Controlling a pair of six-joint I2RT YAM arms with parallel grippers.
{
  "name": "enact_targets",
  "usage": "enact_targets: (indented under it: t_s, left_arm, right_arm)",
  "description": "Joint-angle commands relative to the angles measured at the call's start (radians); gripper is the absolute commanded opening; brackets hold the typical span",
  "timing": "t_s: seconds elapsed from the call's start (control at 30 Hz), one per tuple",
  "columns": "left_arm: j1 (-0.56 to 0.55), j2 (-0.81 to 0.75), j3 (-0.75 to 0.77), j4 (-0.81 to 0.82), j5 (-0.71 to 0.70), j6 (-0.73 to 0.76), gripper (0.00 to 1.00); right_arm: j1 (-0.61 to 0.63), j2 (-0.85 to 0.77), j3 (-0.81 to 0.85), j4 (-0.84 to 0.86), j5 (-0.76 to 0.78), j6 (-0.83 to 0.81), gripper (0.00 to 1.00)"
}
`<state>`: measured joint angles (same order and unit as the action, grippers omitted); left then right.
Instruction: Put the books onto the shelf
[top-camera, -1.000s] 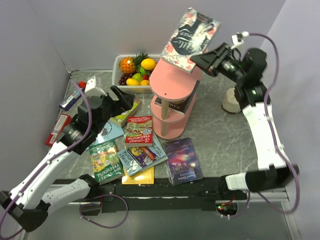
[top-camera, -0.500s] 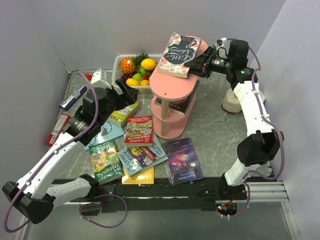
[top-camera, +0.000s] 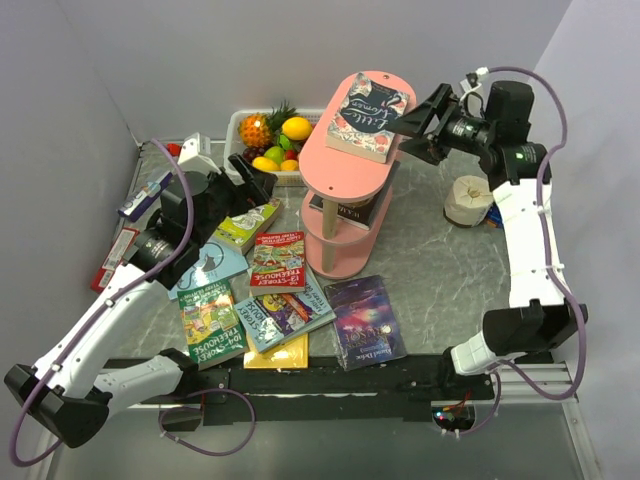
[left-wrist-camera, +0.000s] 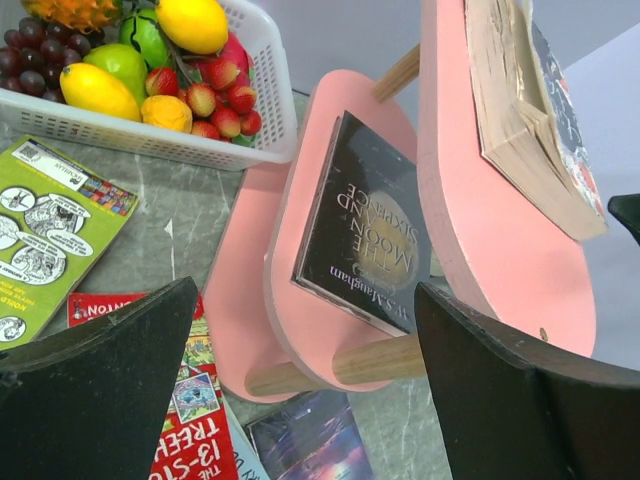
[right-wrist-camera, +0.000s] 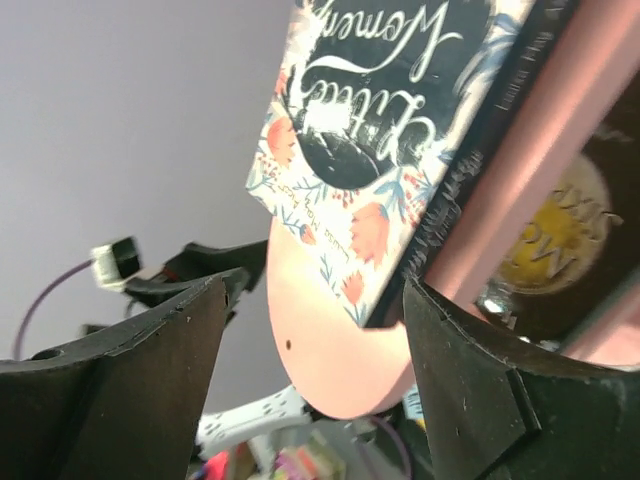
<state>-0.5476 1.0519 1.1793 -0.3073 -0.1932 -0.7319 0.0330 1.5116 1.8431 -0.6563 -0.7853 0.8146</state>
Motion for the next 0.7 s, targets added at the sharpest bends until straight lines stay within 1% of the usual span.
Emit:
enact_targets:
  t_s: [0.0, 0.03, 0.07, 0.1, 0.2, 0.23, 0.27, 0.3, 0.33, 0.37, 0.4, 0.43, 0.47, 0.5, 0.53, 0.6, 0.63, 0.67]
  left_arm:
    - [0.005, -0.003, 0.045, 0.039, 0.017, 0.025, 0.96]
    - [0.006, -0.004, 0.043, 0.04, 0.017, 0.026, 0.96]
    - [0.005, -0.006, 0.037, 0.04, 0.015, 0.025, 0.96]
    - [0.005, -0.006, 0.033, 0.04, 0.012, 0.025, 0.96]
    - [0.006, -0.01, 0.019, 0.034, -0.003, 0.025, 0.96]
    - [0.008, -0.016, 0.016, 0.031, -0.003, 0.025, 0.96]
    - [0.006, -0.021, 0.01, 0.025, -0.006, 0.026, 0.96]
    - [0.006, -0.027, 0.003, 0.02, -0.009, 0.028, 0.96]
    - [0.006, -0.041, -0.007, 0.008, -0.018, 0.034, 0.96]
    - [0.006, -0.049, -0.013, -0.002, -0.028, 0.035, 0.96]
    - [0.006, -0.056, -0.02, -0.015, -0.035, 0.035, 0.96]
    - [0.008, -0.07, -0.039, -0.027, -0.047, 0.029, 0.96]
    - [0.008, -0.078, -0.053, -0.053, -0.048, 0.026, 0.96]
    - [0.008, -0.085, -0.07, -0.062, -0.048, 0.023, 0.96]
    - [0.009, -0.101, -0.111, -0.075, -0.048, 0.011, 0.96]
    - [0.008, -0.118, -0.164, -0.084, -0.034, -0.006, 0.96]
    - [0.008, -0.133, -0.225, -0.079, -0.023, -0.021, 0.96]
    - [0.009, -0.141, -0.257, -0.067, -0.005, -0.03, 0.97]
  right_arm:
    - [0.016, -0.102, 0.083, -0.124, 0.242, -0.155, 0.79]
    - [0.022, -0.109, 0.105, -0.14, 0.286, -0.175, 0.78]
    - [0.028, -0.122, 0.108, -0.15, 0.363, -0.201, 0.77]
    - [0.037, -0.131, 0.101, -0.135, 0.38, -0.206, 0.75]
    - [0.048, -0.168, 0.022, -0.071, 0.385, -0.206, 0.48]
    - [0.057, -0.181, -0.042, -0.01, 0.385, -0.203, 0.34]
    - [0.07, -0.223, -0.08, 0.024, 0.386, -0.212, 0.31]
    - [0.086, -0.25, -0.122, 0.053, 0.427, -0.222, 0.3]
    - [0.134, -0.281, -0.199, 0.088, 0.467, -0.235, 0.32]
    - [0.157, -0.348, -0.241, 0.096, 0.509, -0.265, 0.36]
    - [0.183, -0.387, -0.286, 0.104, 0.59, -0.279, 0.38]
    - [0.217, -0.427, -0.386, 0.112, 0.618, -0.288, 0.42]
    - [0.234, -0.511, -0.447, 0.13, 0.647, -0.295, 0.44]
    - [0.243, -0.56, -0.509, 0.141, 0.668, -0.287, 0.45]
    - [0.257, -0.649, -0.636, 0.152, 0.678, -0.282, 0.48]
    - [0.266, -0.732, -0.749, 0.144, 0.696, -0.276, 0.5]
    - [0.268, -0.801, -0.848, 0.135, 0.693, -0.27, 0.53]
    - [0.271, -0.835, -0.899, 0.123, 0.692, -0.266, 0.53]
